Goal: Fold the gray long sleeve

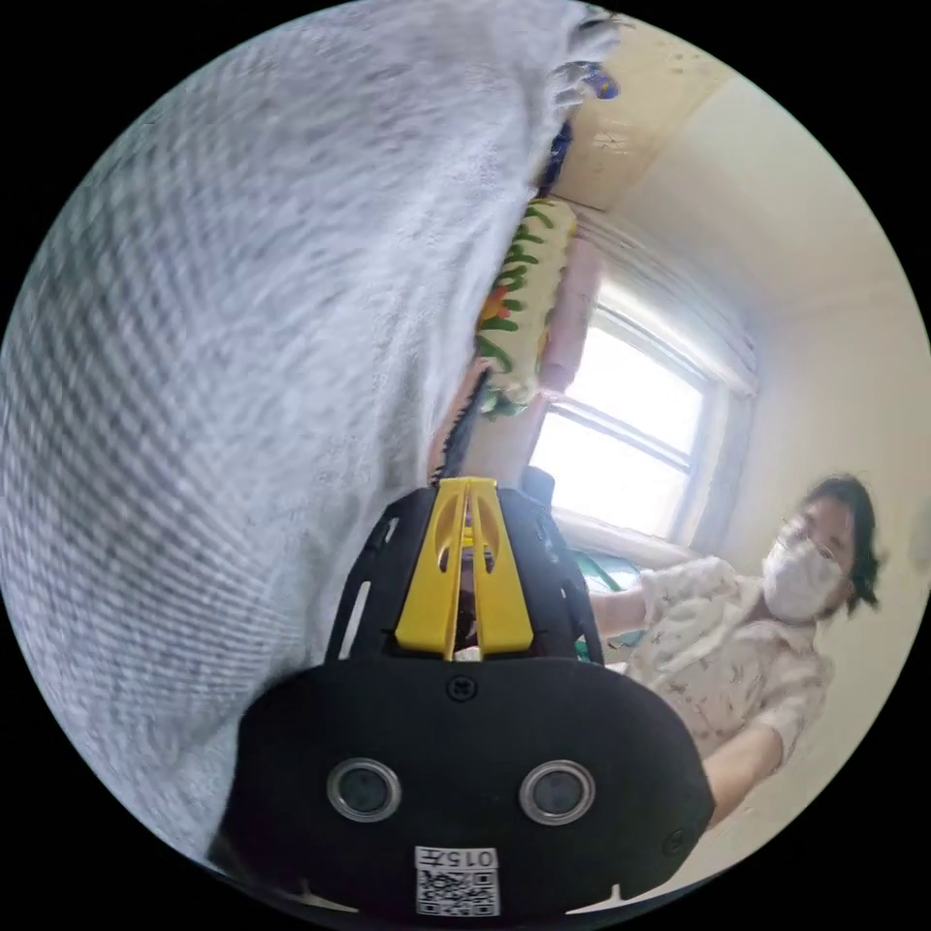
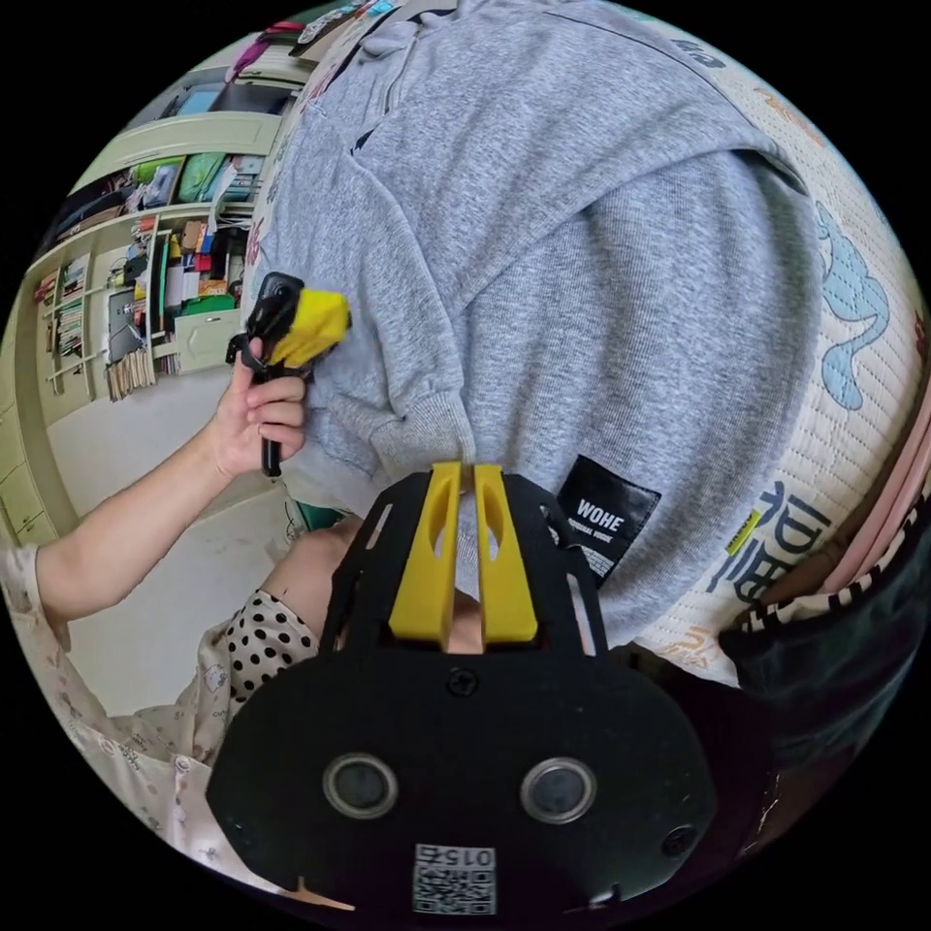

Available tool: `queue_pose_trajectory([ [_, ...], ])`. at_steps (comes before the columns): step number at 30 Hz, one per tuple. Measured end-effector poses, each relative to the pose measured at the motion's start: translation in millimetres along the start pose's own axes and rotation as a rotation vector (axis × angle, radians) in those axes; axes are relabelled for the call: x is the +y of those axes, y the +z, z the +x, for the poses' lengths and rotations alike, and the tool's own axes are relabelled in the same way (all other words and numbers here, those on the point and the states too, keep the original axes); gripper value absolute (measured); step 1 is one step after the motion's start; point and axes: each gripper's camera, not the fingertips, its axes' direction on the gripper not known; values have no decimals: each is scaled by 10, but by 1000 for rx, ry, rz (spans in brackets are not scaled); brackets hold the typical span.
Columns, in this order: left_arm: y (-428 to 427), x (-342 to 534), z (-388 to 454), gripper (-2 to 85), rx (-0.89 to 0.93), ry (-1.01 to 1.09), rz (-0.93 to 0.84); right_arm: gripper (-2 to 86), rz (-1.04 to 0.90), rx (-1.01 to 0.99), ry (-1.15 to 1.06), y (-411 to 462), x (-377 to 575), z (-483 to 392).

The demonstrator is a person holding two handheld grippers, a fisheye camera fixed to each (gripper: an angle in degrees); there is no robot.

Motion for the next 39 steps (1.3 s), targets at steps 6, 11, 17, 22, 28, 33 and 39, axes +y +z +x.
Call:
queue_pose_trajectory([
  [6,-386,400,1584,-8,-77,660,106,6,121,-308,-65,-152,269,192],
  [11,-236,850,2638,-3,-510,866,-8,4,213,-429,-213,-254,381,107],
  [17,-415,835,2469,22,-703,830,-118,4,262,-412,-186,17,430,151],
  [22,-727,1072,2343,91,-724,816,-53,4,305,-388,-206,364,568,81],
  [28,-1291,1357,2416,140,-1013,664,121,5,340,-354,-258,854,667,-284],
  [33,-1856,1452,2305,181,-936,550,214,6,340,-322,-355,1286,648,-828],
  [39,-2821,1464,2061,116,-830,461,301,14,322,-232,-450,1923,577,-1424],
])
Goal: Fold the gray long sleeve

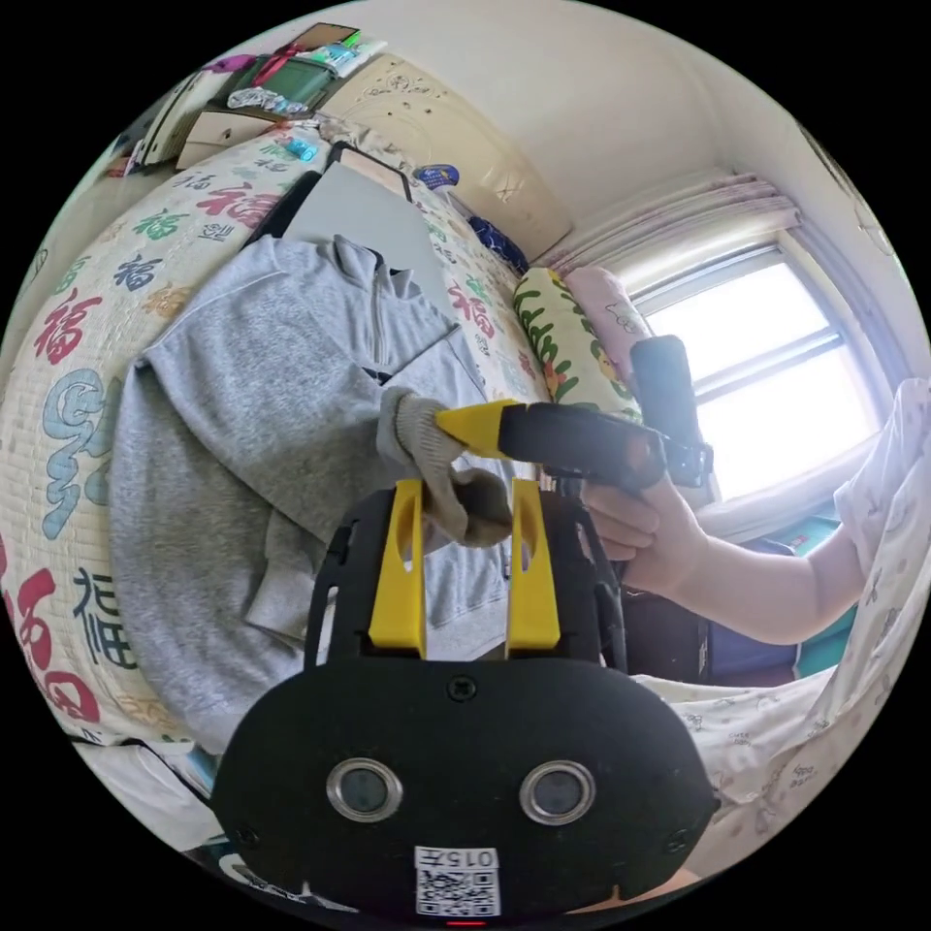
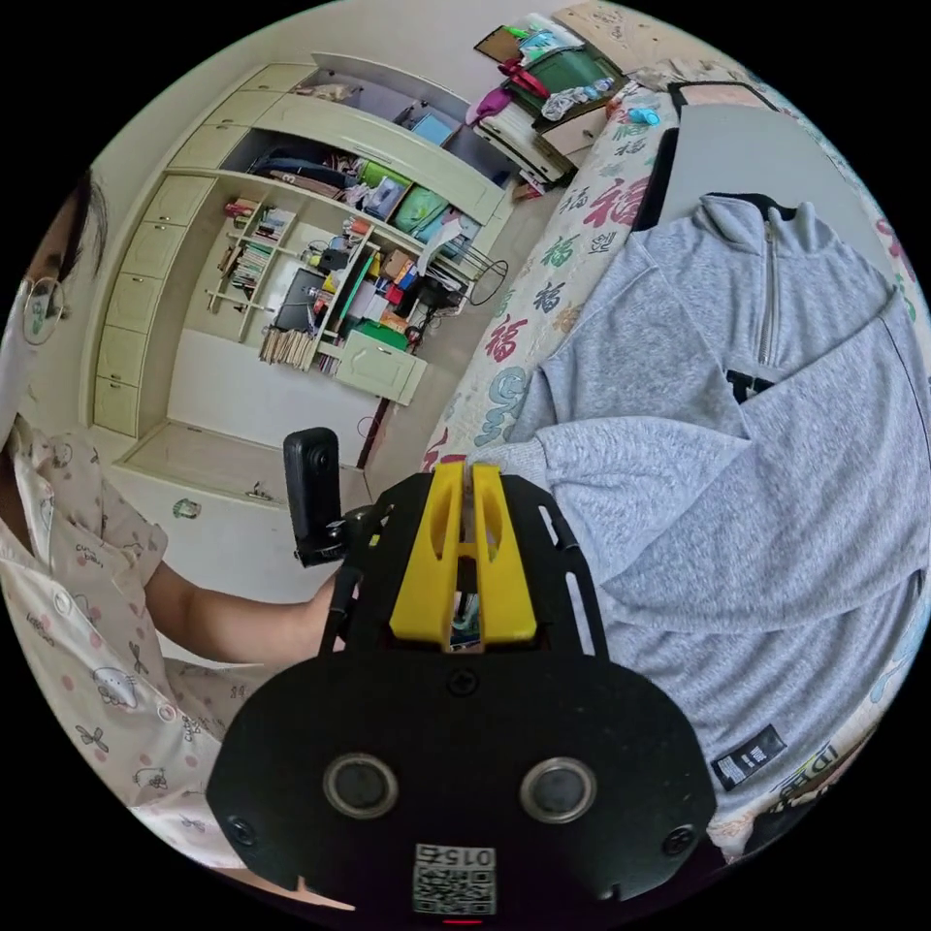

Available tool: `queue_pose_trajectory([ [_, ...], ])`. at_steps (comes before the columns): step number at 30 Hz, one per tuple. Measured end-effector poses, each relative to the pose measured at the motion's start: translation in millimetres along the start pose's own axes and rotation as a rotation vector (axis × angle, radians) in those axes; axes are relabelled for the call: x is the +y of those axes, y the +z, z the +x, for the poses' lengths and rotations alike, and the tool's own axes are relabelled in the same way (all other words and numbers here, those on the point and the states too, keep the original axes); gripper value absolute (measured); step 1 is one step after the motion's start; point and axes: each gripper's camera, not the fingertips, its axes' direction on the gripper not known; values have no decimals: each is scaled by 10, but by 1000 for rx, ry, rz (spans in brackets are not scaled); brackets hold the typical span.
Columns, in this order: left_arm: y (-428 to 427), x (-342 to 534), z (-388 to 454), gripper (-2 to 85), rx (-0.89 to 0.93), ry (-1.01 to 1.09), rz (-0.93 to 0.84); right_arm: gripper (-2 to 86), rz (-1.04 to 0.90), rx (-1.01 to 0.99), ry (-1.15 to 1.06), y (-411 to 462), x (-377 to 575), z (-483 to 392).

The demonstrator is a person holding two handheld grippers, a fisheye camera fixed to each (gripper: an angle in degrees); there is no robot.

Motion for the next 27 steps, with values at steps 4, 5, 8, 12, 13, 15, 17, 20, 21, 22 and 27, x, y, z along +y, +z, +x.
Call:
queue_pose_trajectory([
  [4,-420,-74,-659,61,41,-10,-9,35,34,259,-213,272,135,-453],
  [5,-542,-104,-835,60,17,-16,-18,40,-14,349,-272,447,198,-548],
  [8,-800,-161,-1188,59,-41,19,-31,57,-282,532,-414,1160,418,-594],
  [12,-913,-194,-1596,58,3,-5,-68,83,-549,616,-629,2012,693,-533],
  [13,-910,-190,-1694,58,1,-3,-84,88,-614,639,-695,2240,748,-511],
  [15,-885,-172,-1813,58,-9,3,-106,89,-677,657,-756,2510,779,-460],
  [17,-829,-138,-1958,58,-3,-5,-125,75,-778,697,-782,2813,762,-352],
  [20,-766,-118,-2130,56,8,-35,-148,41,-767,675,-727,2781,514,-348],
  [21,-778,-127,-2169,56,14,-49,-145,39,-740,647,-674,2687,415,-345],
  [22,-856,-174,-2256,54,44,-82,-119,34,-651,596,-556,2390,196,-321],
  [27,-1806,-674,-2592,53,-75,-81,28,29,-176,790,-70,127,-463,108],
])
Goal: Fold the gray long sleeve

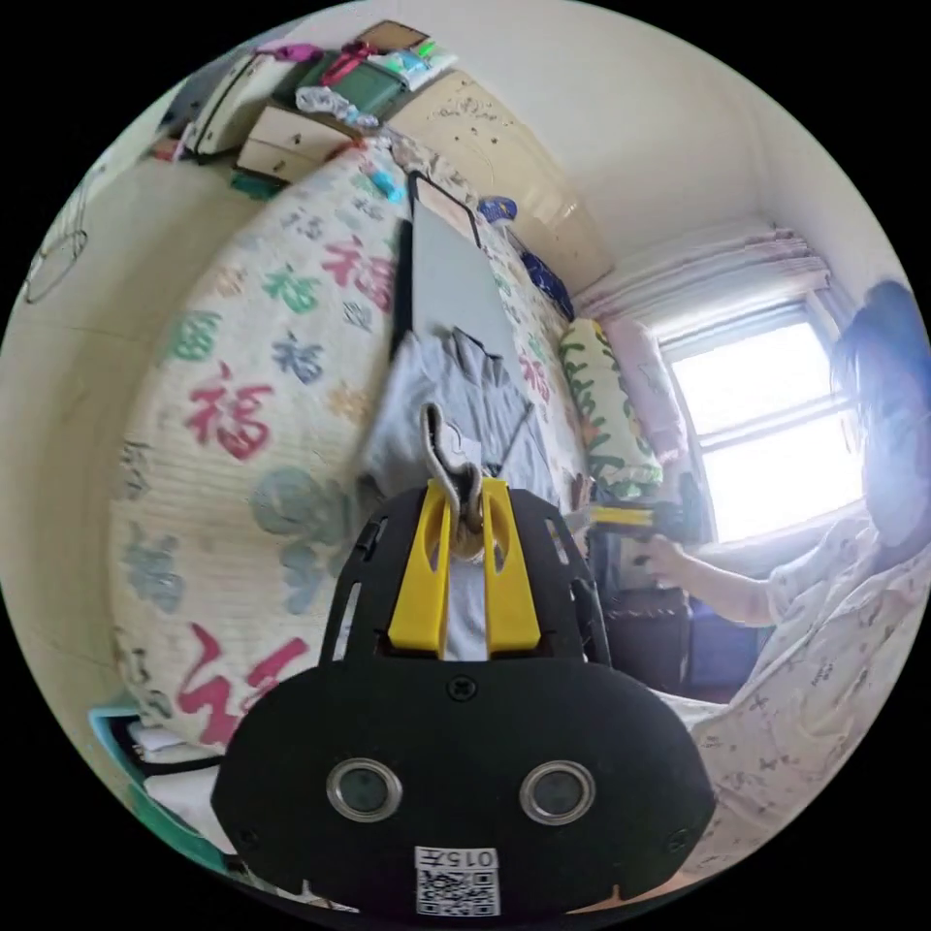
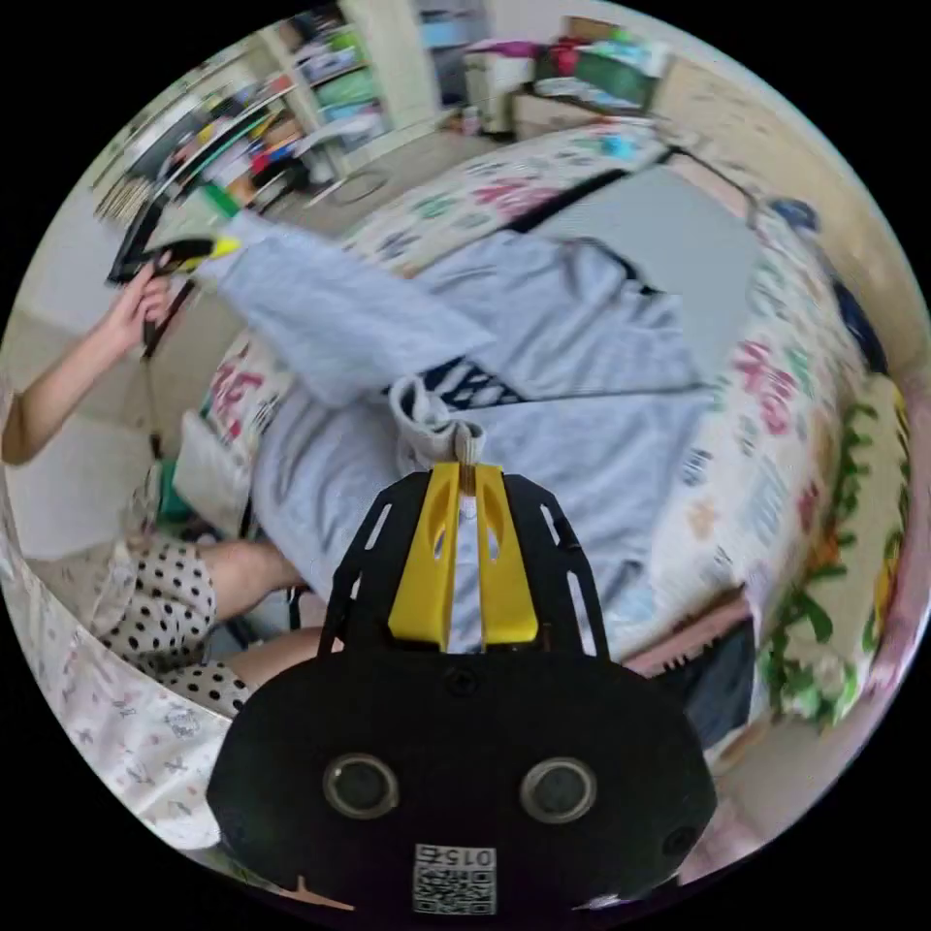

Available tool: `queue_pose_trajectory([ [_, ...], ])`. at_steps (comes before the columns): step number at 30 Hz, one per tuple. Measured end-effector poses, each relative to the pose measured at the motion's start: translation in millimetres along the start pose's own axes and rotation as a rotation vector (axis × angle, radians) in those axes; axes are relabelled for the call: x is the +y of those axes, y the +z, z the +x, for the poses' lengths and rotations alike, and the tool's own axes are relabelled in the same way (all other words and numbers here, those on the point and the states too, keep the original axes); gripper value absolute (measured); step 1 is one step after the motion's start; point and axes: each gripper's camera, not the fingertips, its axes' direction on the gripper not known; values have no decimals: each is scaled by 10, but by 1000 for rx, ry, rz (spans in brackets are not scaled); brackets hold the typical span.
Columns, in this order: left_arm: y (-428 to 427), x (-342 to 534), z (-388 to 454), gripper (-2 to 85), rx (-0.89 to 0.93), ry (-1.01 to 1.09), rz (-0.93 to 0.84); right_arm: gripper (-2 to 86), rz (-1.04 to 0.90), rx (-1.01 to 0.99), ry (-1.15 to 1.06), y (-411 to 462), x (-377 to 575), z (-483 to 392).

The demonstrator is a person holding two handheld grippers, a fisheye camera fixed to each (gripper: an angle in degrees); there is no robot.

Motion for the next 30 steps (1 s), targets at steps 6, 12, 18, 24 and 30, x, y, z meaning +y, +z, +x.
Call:
queue_pose_trajectory([
  [6,-1261,-390,-286,67,-619,-62,302,44,342,538,787,-1672,867,1972],
  [12,-813,293,-106,137,-741,-145,313,84,231,210,859,-1164,1464,2041],
  [18,1154,1264,-409,140,-328,-344,-188,110,-239,-140,757,304,1606,1618],
  [24,2420,1651,-392,143,-238,-430,-468,114,-423,-226,772,616,1691,1806],
  [30,3048,1587,-57,79,-275,-418,-628,54,-455,-311,769,400,1623,2214],
])
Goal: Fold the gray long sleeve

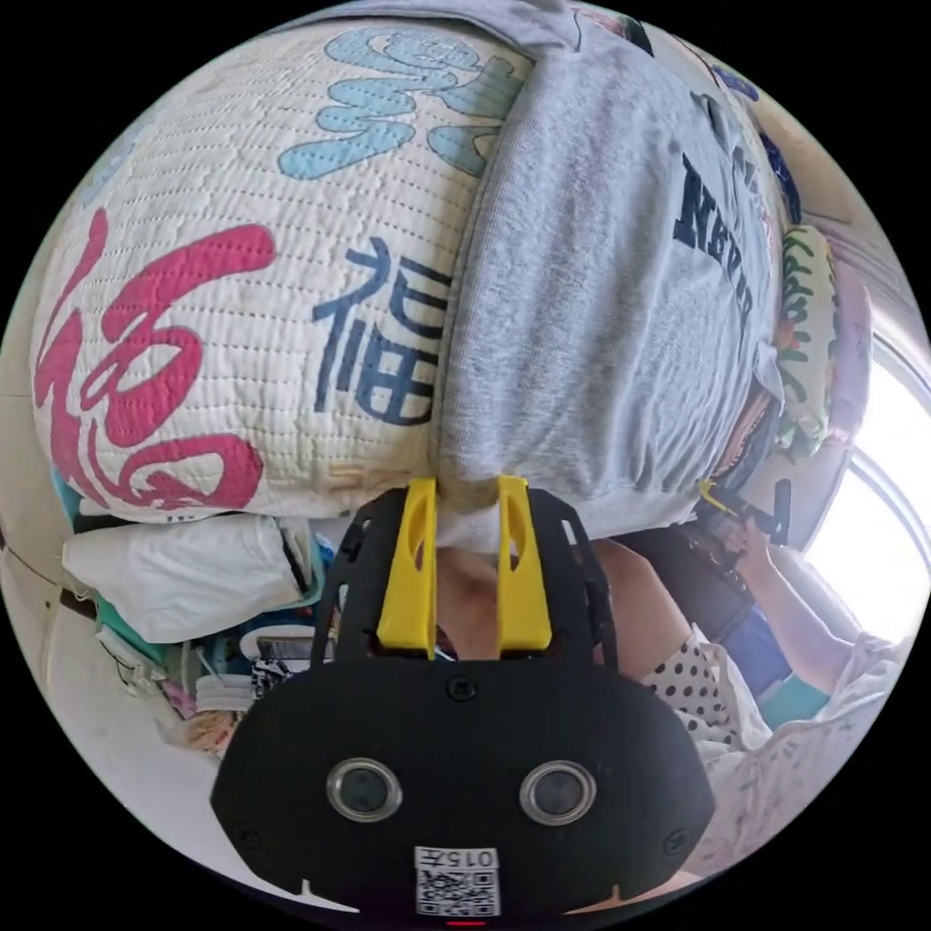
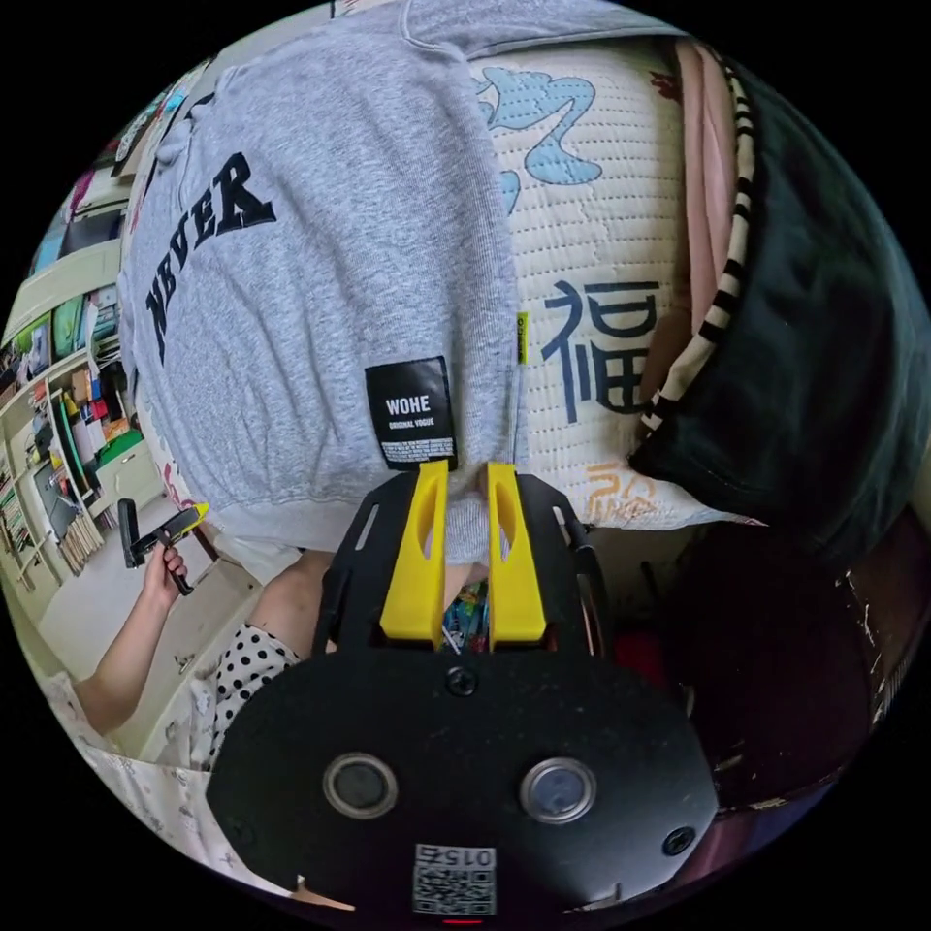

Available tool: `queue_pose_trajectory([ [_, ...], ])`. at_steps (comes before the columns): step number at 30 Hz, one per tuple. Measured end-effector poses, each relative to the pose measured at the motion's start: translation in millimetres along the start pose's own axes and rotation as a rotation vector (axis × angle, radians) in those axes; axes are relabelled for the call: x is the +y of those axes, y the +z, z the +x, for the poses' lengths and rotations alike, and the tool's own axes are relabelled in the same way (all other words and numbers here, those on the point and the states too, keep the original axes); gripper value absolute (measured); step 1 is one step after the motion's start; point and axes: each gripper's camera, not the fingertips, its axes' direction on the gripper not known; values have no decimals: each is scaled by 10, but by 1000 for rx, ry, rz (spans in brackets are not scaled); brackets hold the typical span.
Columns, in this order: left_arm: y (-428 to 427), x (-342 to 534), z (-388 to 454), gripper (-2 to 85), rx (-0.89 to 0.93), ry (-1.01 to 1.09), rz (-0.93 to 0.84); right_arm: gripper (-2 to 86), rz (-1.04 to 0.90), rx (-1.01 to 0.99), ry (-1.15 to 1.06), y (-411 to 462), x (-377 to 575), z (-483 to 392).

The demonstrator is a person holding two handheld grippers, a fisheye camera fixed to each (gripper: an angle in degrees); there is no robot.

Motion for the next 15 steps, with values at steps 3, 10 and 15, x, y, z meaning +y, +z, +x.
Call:
queue_pose_trajectory([
  [3,-82,-51,271,31,-8,-22,-8,15,-53,76,-98,-274,-81,4],
  [10,-24,-110,1057,32,-280,-82,4,1,-132,278,-349,-716,-192,12],
  [15,337,-233,1863,61,-536,-69,-1,3,-145,311,-274,-765,-388,18],
])
